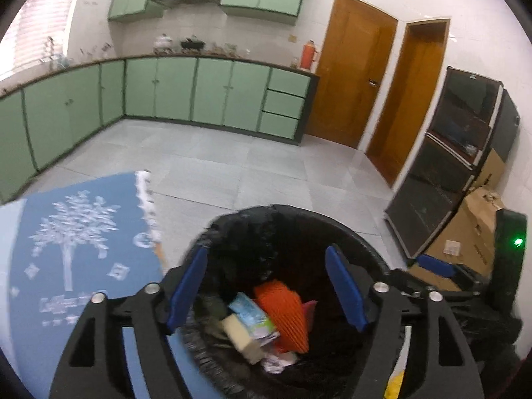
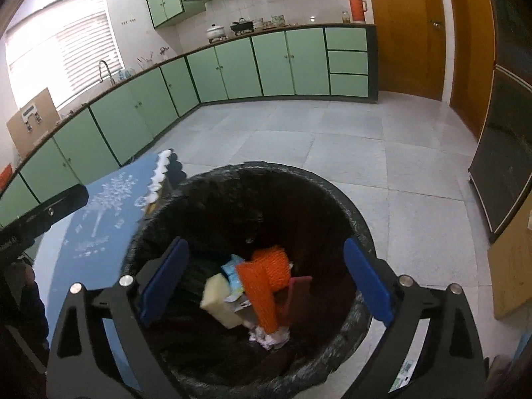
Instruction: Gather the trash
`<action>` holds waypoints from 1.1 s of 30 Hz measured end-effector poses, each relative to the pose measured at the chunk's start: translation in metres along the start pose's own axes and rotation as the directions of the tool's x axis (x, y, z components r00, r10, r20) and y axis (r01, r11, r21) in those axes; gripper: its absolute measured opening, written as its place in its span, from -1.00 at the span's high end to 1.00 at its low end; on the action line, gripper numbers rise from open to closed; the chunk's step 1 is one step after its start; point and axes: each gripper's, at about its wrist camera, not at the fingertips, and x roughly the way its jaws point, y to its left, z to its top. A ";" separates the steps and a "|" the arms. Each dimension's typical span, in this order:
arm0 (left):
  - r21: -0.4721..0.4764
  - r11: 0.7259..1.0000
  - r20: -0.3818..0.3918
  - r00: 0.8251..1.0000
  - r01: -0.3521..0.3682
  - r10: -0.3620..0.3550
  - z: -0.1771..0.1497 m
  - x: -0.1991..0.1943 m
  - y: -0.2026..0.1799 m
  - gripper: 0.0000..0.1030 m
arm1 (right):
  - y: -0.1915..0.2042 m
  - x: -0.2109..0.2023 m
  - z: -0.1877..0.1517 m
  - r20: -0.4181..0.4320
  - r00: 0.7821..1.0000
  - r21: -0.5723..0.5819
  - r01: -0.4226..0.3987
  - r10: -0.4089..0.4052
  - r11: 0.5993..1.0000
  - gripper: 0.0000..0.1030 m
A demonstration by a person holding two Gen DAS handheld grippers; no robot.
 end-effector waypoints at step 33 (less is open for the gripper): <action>-0.041 0.988 0.126 0.980 -0.147 0.151 -0.020 -0.168 -0.027 -0.84 | 0.084 -0.159 0.018 0.125 0.983 -0.173 -0.114 0.137 0.978 -0.90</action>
